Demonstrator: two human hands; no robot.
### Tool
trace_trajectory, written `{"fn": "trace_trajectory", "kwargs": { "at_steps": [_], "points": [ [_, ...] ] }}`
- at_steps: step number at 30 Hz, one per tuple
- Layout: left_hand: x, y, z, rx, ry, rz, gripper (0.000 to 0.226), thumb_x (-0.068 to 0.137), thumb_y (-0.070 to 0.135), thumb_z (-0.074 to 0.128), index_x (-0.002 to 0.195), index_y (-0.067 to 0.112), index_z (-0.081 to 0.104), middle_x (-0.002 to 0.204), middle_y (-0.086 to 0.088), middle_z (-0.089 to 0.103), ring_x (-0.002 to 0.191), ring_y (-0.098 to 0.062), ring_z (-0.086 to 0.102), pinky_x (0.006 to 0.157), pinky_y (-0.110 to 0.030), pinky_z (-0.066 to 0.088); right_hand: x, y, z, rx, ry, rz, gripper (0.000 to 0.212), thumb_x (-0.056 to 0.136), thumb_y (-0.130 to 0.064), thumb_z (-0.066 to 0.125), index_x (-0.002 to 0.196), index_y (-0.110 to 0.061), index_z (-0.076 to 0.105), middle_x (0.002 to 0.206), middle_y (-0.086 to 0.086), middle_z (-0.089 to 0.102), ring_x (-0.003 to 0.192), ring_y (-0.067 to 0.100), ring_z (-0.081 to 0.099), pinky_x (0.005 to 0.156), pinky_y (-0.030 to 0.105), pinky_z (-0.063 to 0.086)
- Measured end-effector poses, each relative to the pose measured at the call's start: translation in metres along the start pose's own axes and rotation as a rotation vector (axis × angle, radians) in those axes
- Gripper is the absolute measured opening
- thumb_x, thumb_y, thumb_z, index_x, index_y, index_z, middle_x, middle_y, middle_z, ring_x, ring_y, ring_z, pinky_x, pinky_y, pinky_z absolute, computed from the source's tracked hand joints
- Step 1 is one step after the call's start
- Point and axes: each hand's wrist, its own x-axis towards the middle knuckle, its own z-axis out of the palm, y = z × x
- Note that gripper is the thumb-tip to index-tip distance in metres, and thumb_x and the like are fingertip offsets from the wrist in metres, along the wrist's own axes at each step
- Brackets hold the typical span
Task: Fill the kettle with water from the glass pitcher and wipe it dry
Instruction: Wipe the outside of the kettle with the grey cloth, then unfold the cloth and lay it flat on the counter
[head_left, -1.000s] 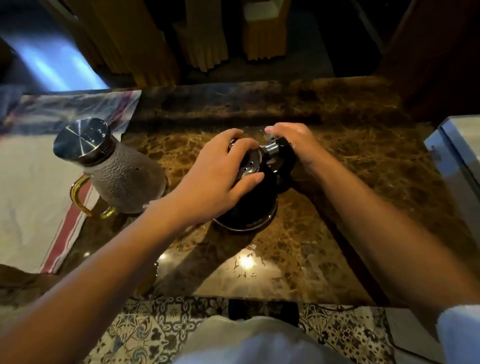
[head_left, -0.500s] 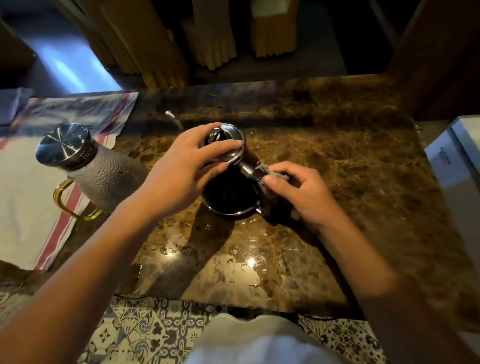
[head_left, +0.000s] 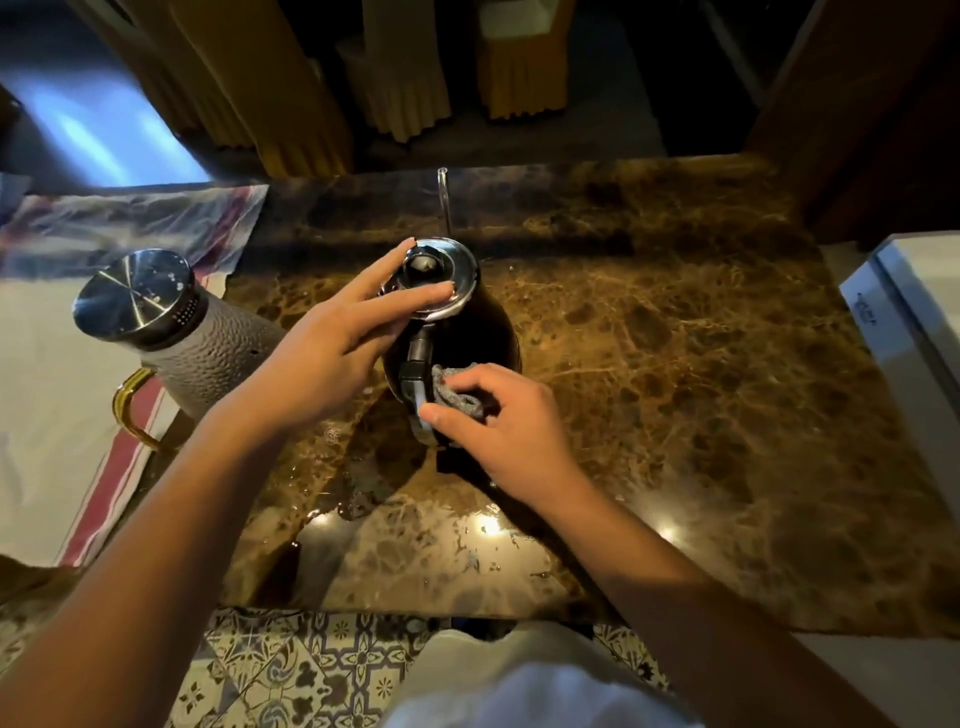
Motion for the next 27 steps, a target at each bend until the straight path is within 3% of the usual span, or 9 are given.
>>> {"fn": "trace_trajectory", "kwargs": {
  "at_steps": [4,7,12,15,17,19,21,24,27],
  "points": [
    [0.003,-0.007,-0.004,0.006,-0.016,0.036,0.06,0.105,0.001,0.046,0.146,0.044,0.051,0.17,0.021,0.014,0.158,-0.009,0.015,0.127,-0.044,0.026,-0.004,-0.006,0.012,-0.019,0.046,0.023,0.027,0.086,-0.035,0.083,0.106,-0.018,0.077,0.102,-0.007,0.073,0.1,0.0,0.065,0.079,0.011,0.05],
    [0.003,-0.013,-0.003,-0.016,-0.012,0.065,0.056,0.106,0.006,0.046,0.146,0.045,0.05,0.17,0.02,0.012,0.157,-0.009,0.015,0.125,-0.043,0.029,-0.001,-0.004,0.001,-0.071,-0.092,0.073,0.033,0.085,-0.032,0.084,0.114,-0.021,0.075,0.107,-0.015,0.07,0.097,-0.004,0.064,0.082,0.014,0.05],
    [-0.001,-0.018,0.014,-0.036,0.107,0.129,0.046,0.107,0.016,0.048,0.148,0.037,0.051,0.172,0.013,0.015,0.154,-0.001,0.019,0.117,-0.014,0.026,0.003,-0.005,-0.037,-0.014,-0.189,0.137,0.036,0.084,-0.01,0.081,0.118,-0.019,0.073,0.112,-0.012,0.072,0.105,0.0,0.068,0.092,0.026,0.058],
    [-0.005,-0.017,0.019,-0.031,0.237,0.079,0.047,0.105,0.025,0.054,0.151,0.031,0.048,0.169,0.007,0.026,0.155,-0.008,0.025,0.123,-0.033,0.03,0.005,-0.022,-0.062,0.054,-0.132,0.115,0.032,0.085,-0.011,0.078,0.112,-0.026,0.075,0.109,-0.003,0.076,0.102,0.016,0.073,0.086,0.039,0.062],
    [-0.009,-0.007,0.017,0.044,0.407,0.102,0.047,0.102,0.026,0.061,0.148,0.022,0.052,0.166,-0.001,0.033,0.153,-0.011,0.029,0.125,-0.032,0.028,0.005,-0.036,-0.077,0.12,-0.105,0.056,0.027,0.086,-0.011,0.077,0.103,-0.032,0.075,0.099,-0.001,0.078,0.094,0.021,0.076,0.081,0.042,0.063],
    [-0.014,0.007,0.015,0.048,0.468,0.175,0.045,0.1,0.026,0.065,0.143,0.018,0.056,0.163,-0.002,0.035,0.153,-0.012,0.03,0.124,-0.028,0.027,0.003,-0.05,-0.089,0.18,-0.099,-0.003,0.028,0.089,0.001,0.075,0.099,-0.025,0.071,0.085,-0.009,0.077,0.08,0.009,0.075,0.071,0.029,0.062],
    [-0.018,0.021,0.014,-0.012,0.358,0.259,0.046,0.1,0.032,0.064,0.143,0.02,0.056,0.162,0.003,0.036,0.154,-0.012,0.028,0.125,-0.04,0.028,0.001,-0.061,-0.095,0.262,-0.123,-0.024,0.028,0.088,0.008,0.072,0.096,-0.018,0.065,0.075,-0.015,0.075,0.07,0.0,0.071,0.063,0.017,0.056],
    [-0.019,0.036,0.019,-0.077,0.133,0.359,0.054,0.095,0.041,0.065,0.145,0.024,0.054,0.163,0.007,0.037,0.157,-0.011,0.022,0.126,-0.045,0.025,-0.002,-0.07,-0.099,0.374,-0.154,-0.027,0.026,0.086,0.0,0.075,0.096,-0.022,0.068,0.081,-0.003,0.077,0.073,0.013,0.074,0.06,0.026,0.06],
    [-0.016,0.041,0.024,-0.194,0.059,0.418,0.043,0.094,0.032,0.069,0.134,0.018,0.064,0.148,0.004,0.056,0.149,-0.013,0.04,0.122,-0.043,0.034,-0.005,-0.071,-0.099,0.345,-0.129,-0.029,0.026,0.087,-0.008,0.073,0.094,-0.033,0.074,0.088,-0.004,0.077,0.08,0.012,0.073,0.067,0.027,0.06]
  ]
}}
